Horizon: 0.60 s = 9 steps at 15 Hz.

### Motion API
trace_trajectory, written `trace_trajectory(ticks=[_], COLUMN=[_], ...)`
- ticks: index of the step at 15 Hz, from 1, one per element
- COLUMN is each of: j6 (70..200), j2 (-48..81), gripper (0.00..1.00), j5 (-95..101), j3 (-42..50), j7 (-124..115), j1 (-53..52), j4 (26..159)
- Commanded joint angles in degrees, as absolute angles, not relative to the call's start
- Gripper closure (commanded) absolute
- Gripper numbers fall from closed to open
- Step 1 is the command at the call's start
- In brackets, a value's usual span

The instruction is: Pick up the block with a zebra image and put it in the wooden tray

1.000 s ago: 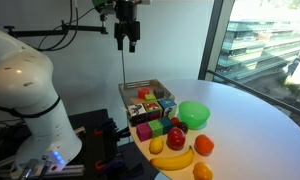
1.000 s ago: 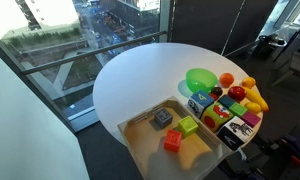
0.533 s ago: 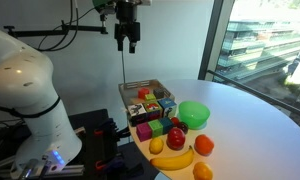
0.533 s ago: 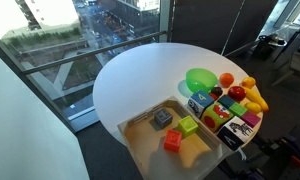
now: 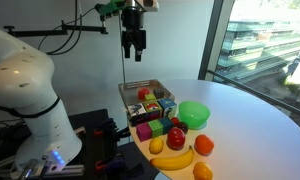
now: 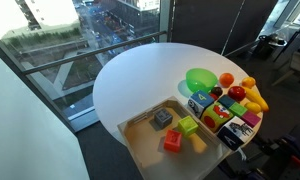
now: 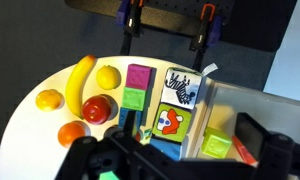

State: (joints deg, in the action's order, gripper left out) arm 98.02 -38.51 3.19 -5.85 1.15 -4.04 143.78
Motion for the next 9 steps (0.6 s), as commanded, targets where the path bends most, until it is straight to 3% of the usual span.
trace_trajectory(ticks=[1,9], j6=[101.92,117.23], j2=[-38.28,-38.35], gripper=[0.0,0.0], j5=[4.89,4.32], j3=[-4.5,-2.91], j7=[-1.0,-2.52], j1=[-2.25,-0.05], j4=[146.29,156.67])
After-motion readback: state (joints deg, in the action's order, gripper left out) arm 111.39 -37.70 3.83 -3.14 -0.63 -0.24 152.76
